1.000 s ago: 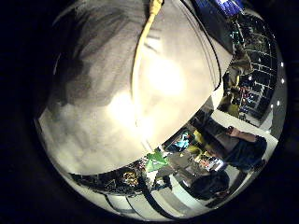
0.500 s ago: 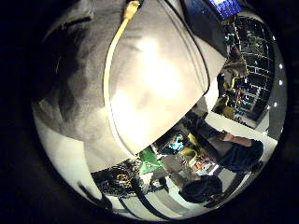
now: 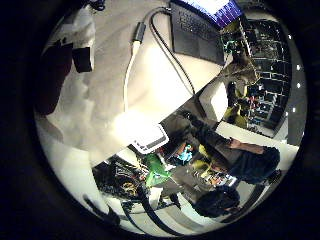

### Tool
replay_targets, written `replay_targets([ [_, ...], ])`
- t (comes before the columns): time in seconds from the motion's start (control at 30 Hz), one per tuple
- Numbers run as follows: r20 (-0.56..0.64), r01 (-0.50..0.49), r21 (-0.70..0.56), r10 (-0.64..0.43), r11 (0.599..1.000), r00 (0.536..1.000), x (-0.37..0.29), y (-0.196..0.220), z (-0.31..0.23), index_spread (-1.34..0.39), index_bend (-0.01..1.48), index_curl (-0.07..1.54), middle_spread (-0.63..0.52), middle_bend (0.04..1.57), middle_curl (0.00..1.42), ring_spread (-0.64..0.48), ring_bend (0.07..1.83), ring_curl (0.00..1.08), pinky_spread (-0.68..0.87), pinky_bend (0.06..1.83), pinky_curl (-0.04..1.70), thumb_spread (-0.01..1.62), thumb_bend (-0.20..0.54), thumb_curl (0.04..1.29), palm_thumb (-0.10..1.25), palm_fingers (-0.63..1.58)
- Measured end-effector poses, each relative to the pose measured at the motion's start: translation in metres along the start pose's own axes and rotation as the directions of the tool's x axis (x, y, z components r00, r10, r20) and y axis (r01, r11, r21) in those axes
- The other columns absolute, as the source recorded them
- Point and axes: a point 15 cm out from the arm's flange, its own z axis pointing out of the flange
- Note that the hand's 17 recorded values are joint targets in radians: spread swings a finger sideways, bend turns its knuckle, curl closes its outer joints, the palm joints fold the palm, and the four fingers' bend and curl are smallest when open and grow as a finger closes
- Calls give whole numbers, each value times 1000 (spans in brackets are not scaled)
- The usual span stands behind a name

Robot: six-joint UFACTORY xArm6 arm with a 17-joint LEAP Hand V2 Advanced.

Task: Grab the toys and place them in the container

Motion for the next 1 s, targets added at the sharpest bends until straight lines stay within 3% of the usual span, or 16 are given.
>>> replay_targets([
  [0.2,29,138,53,-139,989,990,-92,36,-73,-223,1132,724,-125,1309,658,-169,1424,571,-189,1256,812,966,-15,577,1042,1188],
  [0.43,87,309,148,-324,939,942,-222,76,-137,-221,1134,722,-123,1319,645,-169,1434,566,-190,1222,883,991,-15,596,1031,1188],
  [0.67,105,445,172,-466,879,879,-339,117,-148,-221,1136,720,-114,1325,637,-176,1434,561,-196,1190,940,995,-16,608,1028,1187],
  [0.8,107,503,255,-541,826,834,-405,127,-153,-220,1136,719,-112,1327,632,-179,1434,560,-200,1171,971,996,-16,612,1027,1188],
  [1.0,112,574,306,-627,760,771,-485,136,-127,-219,1138,718,-111,1328,628,-172,1437,562,-204,1151,1000,997,-16,616,1026,1191],
])
